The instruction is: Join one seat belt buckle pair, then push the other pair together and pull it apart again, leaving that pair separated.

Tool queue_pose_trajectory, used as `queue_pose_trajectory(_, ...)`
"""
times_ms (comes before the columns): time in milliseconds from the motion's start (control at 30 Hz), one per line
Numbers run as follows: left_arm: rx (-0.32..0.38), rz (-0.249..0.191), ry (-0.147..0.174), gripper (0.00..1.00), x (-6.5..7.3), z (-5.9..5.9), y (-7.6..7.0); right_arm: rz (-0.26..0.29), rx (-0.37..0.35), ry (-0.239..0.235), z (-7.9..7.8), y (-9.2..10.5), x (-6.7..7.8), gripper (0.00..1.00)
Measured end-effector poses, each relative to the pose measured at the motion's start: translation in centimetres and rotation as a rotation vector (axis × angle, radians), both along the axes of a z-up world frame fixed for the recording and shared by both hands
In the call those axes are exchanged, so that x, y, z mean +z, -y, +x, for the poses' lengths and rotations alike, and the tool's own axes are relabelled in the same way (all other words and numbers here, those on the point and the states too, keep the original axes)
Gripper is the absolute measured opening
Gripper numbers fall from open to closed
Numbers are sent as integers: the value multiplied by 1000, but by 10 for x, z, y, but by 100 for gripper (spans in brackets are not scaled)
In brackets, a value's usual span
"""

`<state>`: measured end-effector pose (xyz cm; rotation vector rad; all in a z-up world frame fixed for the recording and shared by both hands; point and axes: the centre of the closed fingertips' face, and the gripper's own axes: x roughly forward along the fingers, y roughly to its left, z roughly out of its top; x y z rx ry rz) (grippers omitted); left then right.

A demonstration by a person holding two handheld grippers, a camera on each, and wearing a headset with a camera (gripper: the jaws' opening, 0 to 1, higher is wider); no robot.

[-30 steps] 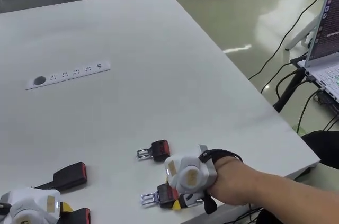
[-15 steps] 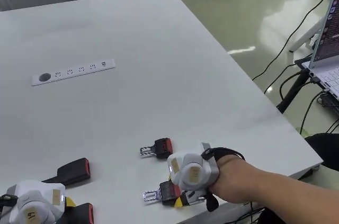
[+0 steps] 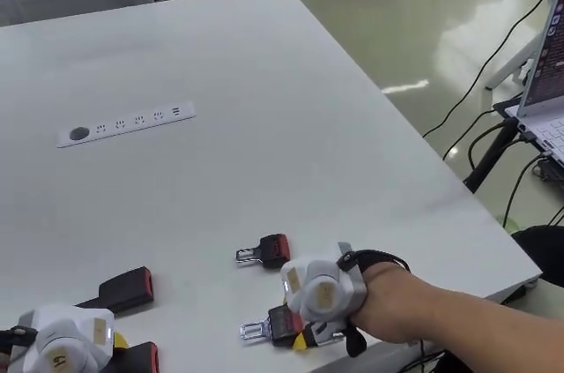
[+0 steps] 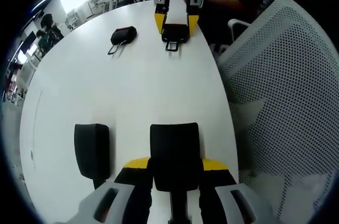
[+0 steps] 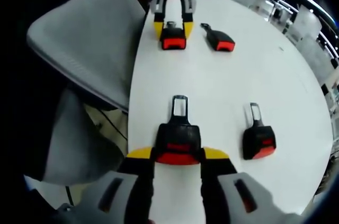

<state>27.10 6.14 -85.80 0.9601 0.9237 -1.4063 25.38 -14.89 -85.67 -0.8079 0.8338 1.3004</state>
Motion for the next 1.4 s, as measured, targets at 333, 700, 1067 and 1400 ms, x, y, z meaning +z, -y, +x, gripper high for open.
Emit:
queue_pose_trajectory(333,0,4,0,34,-1,0,-1,-12,10,-5,0,0,-1,34)
queue_pose_trajectory(700,-18,9,0,34,-1,0,0,-26,18,-4,3,-10,-2,34)
queue_pose_trajectory(1067,-19,28,1,34,-1,0,0,17,2,0,5,-33,-1,34)
queue_pose_trajectory(1400,-20,43,5,34,-1,0,1,56,4,4,3,-54,-1,34)
